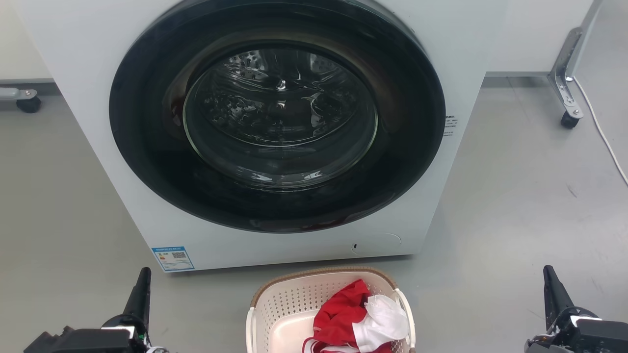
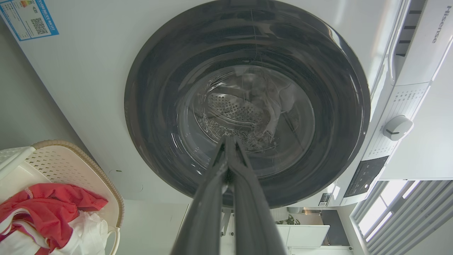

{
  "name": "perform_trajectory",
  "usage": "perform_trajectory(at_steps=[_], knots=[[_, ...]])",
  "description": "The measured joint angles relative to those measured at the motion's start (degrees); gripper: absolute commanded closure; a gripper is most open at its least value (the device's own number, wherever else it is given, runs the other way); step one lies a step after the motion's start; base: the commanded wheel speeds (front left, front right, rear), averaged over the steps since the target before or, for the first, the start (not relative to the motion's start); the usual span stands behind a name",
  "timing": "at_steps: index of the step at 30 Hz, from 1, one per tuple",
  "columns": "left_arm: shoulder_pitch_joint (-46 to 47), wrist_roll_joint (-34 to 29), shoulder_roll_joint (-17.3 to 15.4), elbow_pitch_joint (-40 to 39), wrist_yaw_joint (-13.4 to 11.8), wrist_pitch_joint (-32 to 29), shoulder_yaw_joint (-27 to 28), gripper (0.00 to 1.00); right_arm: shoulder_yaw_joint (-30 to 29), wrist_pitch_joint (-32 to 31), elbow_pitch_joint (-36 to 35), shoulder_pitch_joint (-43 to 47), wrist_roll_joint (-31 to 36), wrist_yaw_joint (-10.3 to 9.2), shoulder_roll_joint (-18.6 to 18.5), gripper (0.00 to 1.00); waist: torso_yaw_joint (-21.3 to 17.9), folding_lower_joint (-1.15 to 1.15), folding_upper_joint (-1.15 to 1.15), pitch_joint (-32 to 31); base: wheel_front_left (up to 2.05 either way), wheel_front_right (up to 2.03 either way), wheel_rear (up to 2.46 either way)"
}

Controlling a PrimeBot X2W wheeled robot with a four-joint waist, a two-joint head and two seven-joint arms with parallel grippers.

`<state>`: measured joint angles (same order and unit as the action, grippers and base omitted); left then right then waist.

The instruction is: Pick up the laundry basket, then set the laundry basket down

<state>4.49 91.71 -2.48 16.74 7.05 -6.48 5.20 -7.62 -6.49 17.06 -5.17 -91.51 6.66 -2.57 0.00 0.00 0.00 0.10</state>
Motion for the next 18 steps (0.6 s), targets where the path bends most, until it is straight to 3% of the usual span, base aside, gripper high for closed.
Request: perform_trajectory(at_steps=[18], knots=[[0.0,0.0,0.0,0.05,0.0,0.0,0.0,1.0,0.0,0.0,0.02,0.0,0.0,0.15,0.0,1.0,0.0,0.0,0.0,0.0,0.0,0.0,0.0]])
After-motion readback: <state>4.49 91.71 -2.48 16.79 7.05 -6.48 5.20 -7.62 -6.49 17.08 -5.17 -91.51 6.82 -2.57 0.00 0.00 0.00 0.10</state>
